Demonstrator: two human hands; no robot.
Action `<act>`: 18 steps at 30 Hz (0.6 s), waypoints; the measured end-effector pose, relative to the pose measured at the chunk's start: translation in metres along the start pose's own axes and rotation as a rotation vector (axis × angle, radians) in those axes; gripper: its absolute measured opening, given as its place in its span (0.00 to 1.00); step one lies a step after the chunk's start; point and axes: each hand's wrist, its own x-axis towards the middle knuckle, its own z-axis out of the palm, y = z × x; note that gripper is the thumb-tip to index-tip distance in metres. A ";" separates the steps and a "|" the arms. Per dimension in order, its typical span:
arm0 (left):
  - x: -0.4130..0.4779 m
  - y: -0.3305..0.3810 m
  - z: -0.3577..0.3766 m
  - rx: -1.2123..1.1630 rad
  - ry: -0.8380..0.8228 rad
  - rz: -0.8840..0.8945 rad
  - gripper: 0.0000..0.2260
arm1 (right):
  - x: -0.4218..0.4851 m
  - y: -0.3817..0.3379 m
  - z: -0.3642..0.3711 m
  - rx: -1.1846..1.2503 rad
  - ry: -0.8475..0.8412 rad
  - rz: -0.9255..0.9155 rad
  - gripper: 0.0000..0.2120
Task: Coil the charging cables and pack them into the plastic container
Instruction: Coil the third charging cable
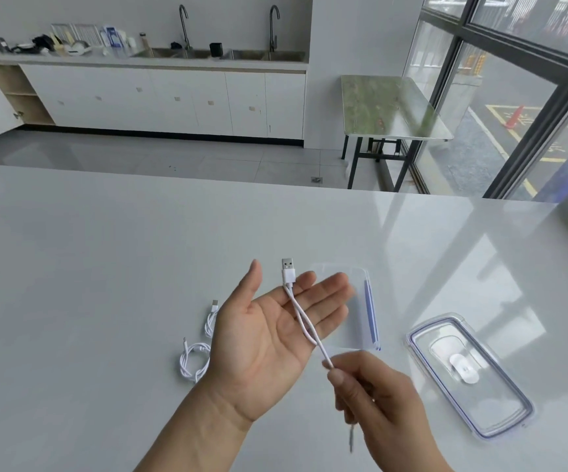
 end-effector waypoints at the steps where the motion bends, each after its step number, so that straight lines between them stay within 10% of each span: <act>1: -0.001 0.000 -0.001 0.002 -0.019 -0.009 0.28 | 0.002 0.008 -0.003 0.049 -0.093 0.103 0.05; 5: -0.001 -0.002 -0.006 0.174 -0.073 -0.112 0.36 | 0.032 0.023 -0.019 -0.264 -0.432 0.284 0.26; 13: 0.002 -0.007 -0.011 1.176 0.016 -0.439 0.48 | 0.111 -0.046 -0.051 -0.974 -0.477 0.029 0.04; 18: 0.003 -0.001 -0.019 1.205 0.137 -0.322 0.48 | 0.099 -0.082 -0.053 -0.792 -0.341 -0.036 0.08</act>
